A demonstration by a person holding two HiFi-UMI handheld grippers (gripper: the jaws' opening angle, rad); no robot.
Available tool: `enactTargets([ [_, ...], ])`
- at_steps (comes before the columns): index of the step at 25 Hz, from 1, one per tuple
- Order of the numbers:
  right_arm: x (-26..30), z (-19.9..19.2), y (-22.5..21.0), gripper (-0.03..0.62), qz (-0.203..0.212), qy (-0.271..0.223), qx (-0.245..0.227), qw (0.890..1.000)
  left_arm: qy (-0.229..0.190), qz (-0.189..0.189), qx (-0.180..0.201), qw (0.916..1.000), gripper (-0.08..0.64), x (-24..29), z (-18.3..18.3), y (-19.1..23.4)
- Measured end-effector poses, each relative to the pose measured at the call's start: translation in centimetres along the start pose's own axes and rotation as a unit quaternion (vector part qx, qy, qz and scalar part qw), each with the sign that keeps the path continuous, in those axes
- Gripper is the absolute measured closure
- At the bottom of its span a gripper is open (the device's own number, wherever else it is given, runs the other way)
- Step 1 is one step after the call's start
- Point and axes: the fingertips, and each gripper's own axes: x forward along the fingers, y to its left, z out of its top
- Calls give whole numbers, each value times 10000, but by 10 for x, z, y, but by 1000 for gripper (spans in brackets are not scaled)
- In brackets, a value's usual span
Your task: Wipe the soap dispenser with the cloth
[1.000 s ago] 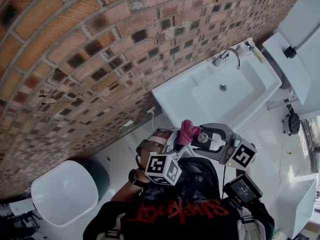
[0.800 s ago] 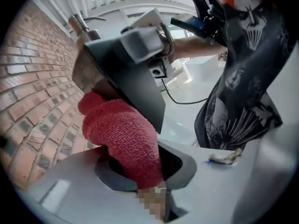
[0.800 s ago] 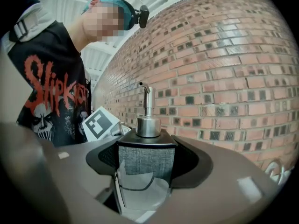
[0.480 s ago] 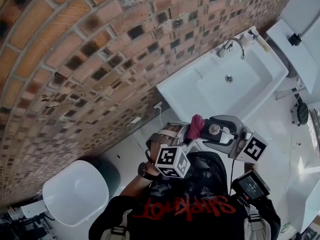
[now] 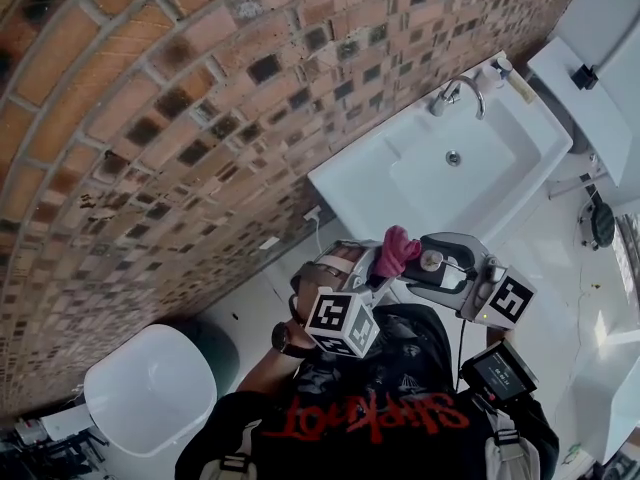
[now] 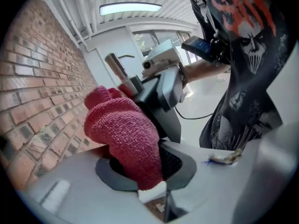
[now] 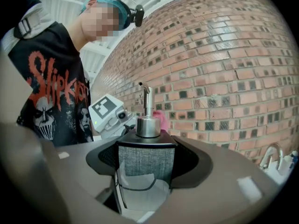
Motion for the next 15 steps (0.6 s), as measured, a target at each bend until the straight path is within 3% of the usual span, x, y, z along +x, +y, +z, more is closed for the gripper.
enactTargets([
  [8, -20, 21, -8, 290, -143, -150, -178, 9996, 839, -543, 481, 9938, 471, 41, -26, -39],
  [11, -19, 16, -7, 290, -87, -198, -132, 9997, 666, -476, 379, 9959, 471, 37, -23, -35],
  [15, -2, -10, 3, 290, 148, 185, -128, 9996, -159, -151, -209, 9995, 471, 8, -4, -9],
])
